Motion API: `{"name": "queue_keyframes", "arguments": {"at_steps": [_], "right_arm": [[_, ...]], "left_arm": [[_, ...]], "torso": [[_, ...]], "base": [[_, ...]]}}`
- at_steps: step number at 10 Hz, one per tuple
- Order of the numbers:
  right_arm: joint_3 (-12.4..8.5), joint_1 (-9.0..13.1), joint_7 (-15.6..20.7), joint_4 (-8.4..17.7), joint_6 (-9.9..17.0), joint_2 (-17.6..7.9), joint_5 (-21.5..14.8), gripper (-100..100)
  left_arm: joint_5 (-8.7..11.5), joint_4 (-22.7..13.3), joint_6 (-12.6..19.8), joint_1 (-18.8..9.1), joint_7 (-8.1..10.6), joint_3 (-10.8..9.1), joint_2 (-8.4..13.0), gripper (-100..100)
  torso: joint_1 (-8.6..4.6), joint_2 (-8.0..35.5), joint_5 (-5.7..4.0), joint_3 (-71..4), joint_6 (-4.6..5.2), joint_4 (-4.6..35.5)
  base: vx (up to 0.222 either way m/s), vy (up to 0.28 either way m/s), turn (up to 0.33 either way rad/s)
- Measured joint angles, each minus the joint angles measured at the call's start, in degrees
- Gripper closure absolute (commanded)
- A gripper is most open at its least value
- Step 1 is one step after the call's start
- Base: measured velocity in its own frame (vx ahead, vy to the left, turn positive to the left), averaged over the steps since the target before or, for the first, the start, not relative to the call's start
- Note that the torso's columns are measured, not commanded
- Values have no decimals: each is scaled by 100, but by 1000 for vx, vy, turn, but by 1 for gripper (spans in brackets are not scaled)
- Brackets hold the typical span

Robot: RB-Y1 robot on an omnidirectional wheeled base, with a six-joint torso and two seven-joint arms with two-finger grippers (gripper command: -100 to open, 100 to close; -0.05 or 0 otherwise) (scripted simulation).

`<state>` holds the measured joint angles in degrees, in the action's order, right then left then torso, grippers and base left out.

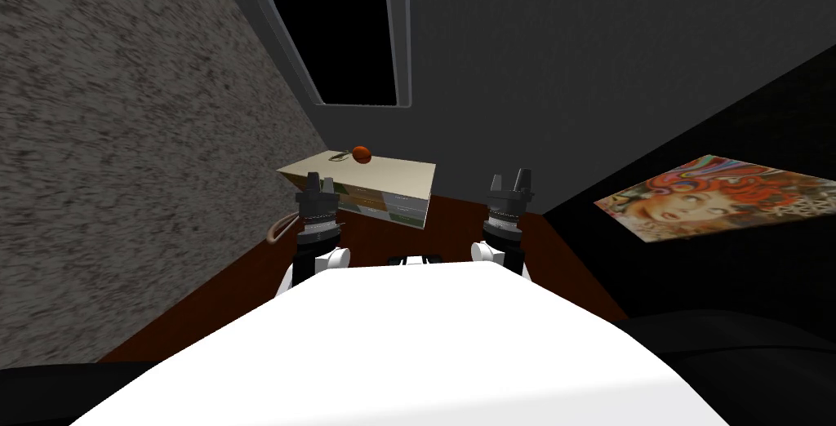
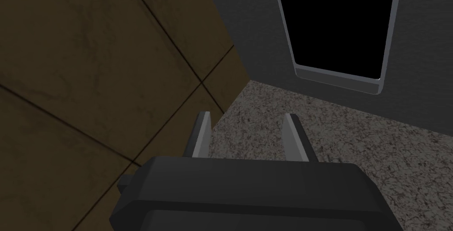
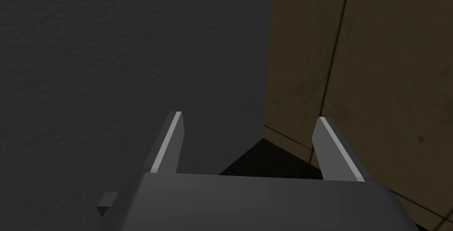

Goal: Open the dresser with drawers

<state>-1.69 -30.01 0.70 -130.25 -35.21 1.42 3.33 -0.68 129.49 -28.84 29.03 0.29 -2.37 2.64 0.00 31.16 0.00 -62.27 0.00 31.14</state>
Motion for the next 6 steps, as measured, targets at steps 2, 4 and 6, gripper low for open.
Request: {"name": "queue_keyframes", "arguments": {"at_steps": [2, 4, 6], "right_arm": [[0, 0, 0, 0, 0, 0, 0, 0], [0, -1, 0, 3, 0, 0, 0, 0], [0, -2, 0, 3, 0, 0, 0, 0]], "left_arm": [[0, 0, 0, 0, 0, 0, 0, -100], [-20, -265, -74, -54, -34, 29, 207, -100], [-29, -537, -192, -76, -56, 47, 341, -100]], "torso": [[0, 846, 0, -1692, 0, 846], [2, 1076, 1, -2208, 0, 1086], [-1, 1105, 0, -2233, 0, 1110]], "base": [[19, 0, -20], [71, 2, -30], [74, 3, -30]]}}
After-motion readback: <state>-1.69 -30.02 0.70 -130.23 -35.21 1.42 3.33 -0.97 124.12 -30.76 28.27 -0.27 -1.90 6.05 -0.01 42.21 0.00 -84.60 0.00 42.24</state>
